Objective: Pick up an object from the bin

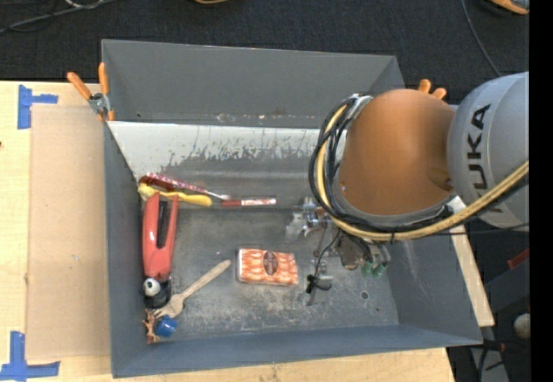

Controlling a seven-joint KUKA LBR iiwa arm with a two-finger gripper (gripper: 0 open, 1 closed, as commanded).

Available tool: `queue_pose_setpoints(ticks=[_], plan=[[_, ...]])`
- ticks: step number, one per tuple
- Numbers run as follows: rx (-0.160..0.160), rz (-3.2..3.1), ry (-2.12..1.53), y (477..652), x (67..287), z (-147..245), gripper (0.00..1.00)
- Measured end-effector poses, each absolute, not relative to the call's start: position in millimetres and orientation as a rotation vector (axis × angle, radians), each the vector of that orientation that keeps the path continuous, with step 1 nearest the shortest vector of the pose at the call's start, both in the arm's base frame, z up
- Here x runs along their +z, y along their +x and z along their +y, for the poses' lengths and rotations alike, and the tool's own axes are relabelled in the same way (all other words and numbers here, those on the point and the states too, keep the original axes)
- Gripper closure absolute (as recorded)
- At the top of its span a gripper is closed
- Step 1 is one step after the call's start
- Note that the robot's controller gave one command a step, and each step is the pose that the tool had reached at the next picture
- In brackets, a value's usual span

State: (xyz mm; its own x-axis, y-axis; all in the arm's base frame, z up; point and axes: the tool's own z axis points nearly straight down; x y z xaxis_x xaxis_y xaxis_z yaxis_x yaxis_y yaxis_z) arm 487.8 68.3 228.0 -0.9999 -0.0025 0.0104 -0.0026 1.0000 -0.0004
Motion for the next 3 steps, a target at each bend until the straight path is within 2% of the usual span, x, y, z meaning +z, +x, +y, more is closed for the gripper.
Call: queue_pose_setpoints(ticks=[1, 2, 3], plan=[[0.000, -3.140, -0.001, 489.4, 232.3, 67.7, 0.00], [-0.001, -3.136, -0.177, 514.1, 168.7, 63.2, 0.00], [-0.001, -3.125, -0.329, 540.3, 159.3, 55.9, 0.00]])
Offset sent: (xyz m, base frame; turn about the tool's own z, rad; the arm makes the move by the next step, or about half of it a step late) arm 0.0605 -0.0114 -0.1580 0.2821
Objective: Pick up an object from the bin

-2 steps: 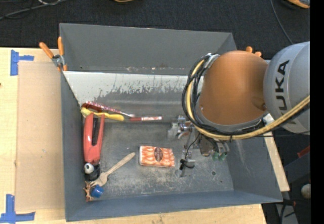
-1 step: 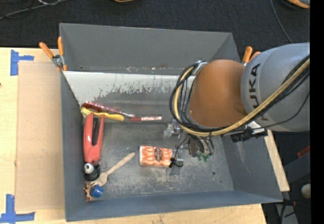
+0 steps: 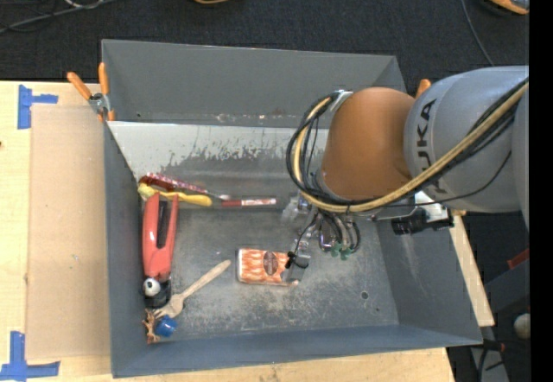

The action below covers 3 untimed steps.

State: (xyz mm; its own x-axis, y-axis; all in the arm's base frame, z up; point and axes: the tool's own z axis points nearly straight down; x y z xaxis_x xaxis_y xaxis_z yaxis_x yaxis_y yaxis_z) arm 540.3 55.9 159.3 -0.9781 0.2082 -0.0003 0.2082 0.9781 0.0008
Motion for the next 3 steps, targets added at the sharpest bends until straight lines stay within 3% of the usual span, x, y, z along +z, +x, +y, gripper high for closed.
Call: queue_pose_setpoints(ticks=[1, 2, 3], plan=[[-0.001, 3.053, 0.771, 541.0, 101.4, 63.2, 0.00], [0.001, 3.082, 0.610, 530.3, 68.1, 63.9, 0.00], [-0.001, 3.029, 0.852, 532.0, 70.3, 70.4, 1.00]])
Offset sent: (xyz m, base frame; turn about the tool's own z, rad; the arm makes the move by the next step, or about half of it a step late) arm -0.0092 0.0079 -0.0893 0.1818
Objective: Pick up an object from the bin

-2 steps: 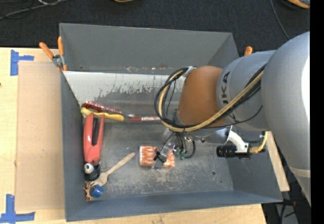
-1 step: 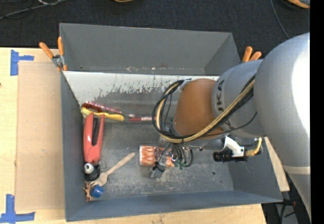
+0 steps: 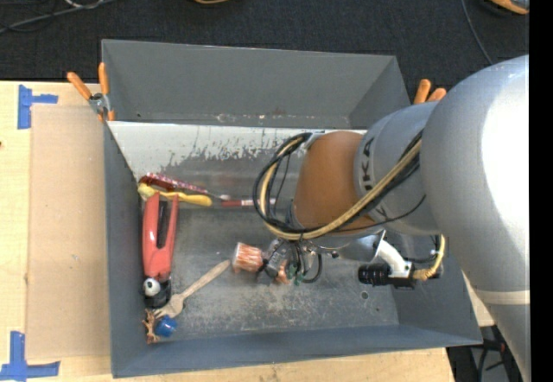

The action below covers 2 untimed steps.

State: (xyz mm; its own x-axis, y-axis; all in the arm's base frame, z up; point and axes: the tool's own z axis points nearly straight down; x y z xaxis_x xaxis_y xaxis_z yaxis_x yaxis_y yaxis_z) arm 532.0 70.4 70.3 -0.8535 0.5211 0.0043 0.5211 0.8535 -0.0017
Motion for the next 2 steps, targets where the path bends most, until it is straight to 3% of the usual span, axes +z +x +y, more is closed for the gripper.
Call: queue_pose_setpoints(ticks=[1, 2], plan=[[0.000, -3.019, -0.850, 532.0, 70.4, 70.4, 1.00], [0.002, -3.016, -0.847, 530.7, 89.0, 70.1, 1.00]])
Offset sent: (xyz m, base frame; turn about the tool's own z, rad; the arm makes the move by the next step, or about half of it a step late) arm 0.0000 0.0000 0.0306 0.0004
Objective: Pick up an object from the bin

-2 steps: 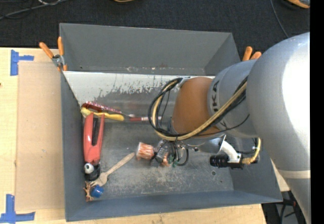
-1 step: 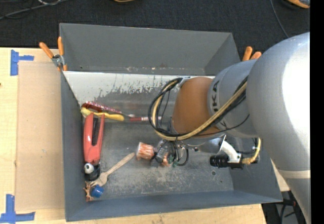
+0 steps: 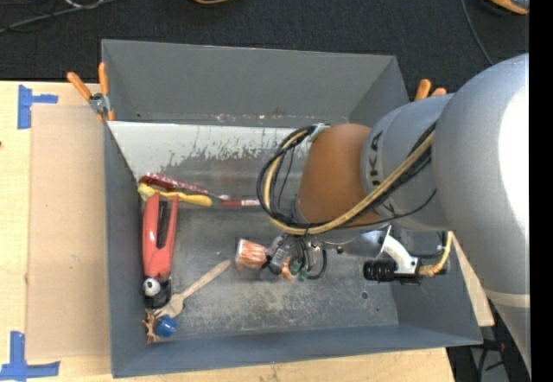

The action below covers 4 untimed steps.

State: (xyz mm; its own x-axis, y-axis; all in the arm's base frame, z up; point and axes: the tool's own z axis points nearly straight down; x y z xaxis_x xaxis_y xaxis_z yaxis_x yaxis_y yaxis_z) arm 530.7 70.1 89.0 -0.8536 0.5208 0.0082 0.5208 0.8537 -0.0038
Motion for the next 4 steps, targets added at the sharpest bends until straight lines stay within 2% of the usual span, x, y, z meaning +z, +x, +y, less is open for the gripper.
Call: queue_pose_setpoints(ticks=[2, 4], plan=[[0.000, -3.018, -0.846, 531.3, 107.8, 70.0, 1.00], [0.001, -3.018, -0.843, 531.2, 149.6, 69.9, 1.00]])
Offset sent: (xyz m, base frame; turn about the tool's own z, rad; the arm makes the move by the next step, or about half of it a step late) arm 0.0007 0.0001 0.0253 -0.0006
